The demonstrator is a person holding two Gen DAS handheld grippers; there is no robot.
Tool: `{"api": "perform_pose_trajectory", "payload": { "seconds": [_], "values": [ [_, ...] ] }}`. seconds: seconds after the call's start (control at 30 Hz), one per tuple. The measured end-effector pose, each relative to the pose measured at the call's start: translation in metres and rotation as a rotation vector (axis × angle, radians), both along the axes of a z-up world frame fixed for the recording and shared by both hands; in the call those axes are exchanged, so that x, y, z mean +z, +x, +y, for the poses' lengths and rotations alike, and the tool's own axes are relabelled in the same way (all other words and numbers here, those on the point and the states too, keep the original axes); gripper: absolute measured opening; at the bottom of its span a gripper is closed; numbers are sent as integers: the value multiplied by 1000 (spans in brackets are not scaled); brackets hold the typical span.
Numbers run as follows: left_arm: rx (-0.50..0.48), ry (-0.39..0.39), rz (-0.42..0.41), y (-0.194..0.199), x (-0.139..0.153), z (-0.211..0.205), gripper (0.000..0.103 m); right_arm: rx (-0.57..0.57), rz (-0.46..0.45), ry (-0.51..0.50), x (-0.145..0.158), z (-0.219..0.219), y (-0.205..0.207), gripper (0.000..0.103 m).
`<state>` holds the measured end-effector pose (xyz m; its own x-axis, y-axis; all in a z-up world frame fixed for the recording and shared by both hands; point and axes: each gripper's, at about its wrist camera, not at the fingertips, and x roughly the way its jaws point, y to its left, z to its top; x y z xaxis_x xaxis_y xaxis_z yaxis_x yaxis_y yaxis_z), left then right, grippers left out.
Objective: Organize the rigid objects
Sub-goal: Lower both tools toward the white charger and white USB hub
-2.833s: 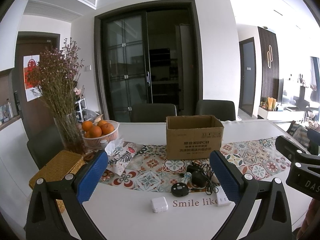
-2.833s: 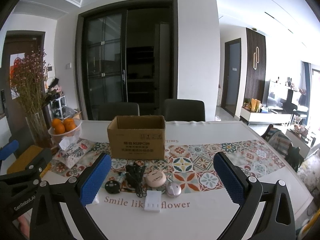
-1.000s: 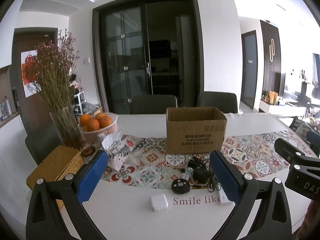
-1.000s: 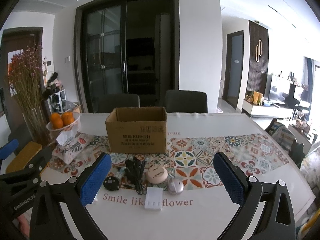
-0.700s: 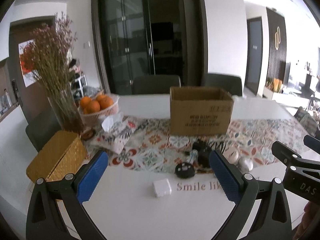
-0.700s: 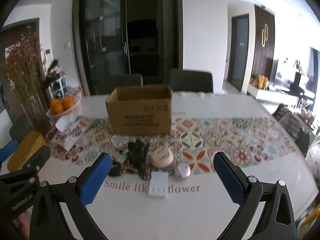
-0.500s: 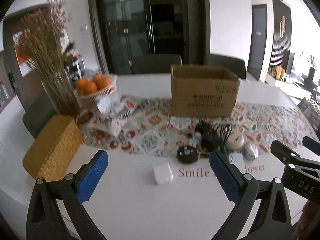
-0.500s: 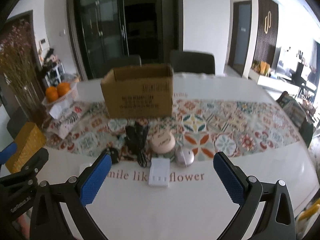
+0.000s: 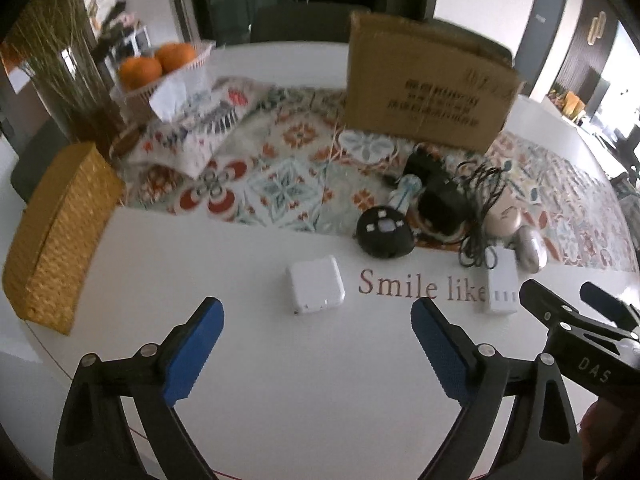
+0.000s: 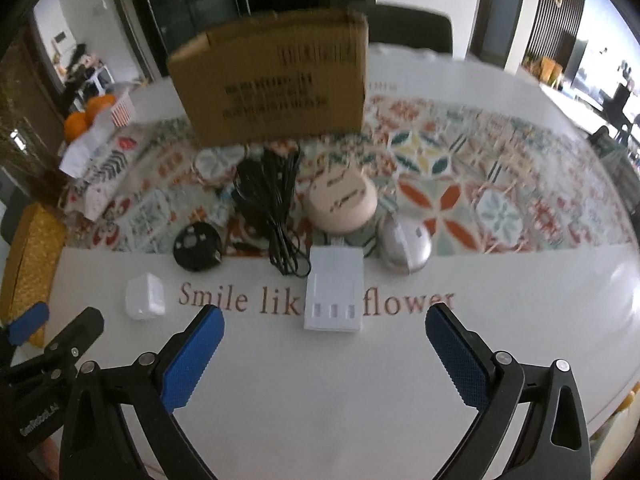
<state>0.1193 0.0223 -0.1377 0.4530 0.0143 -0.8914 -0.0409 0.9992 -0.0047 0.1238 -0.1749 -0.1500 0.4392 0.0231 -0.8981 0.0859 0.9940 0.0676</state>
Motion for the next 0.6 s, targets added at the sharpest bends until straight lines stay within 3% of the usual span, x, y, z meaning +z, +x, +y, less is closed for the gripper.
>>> {"api": "perform_pose_trajectory", "payload": {
  "seconds": [0.3,0.6],
  "values": [
    [38,-3,116,30,-35,3,93,-28,145,21,-42,0,29,94],
    [75,-12,186,50,-65,6,87,-56,189,14,-64,-2,42,86]
  ]
}}
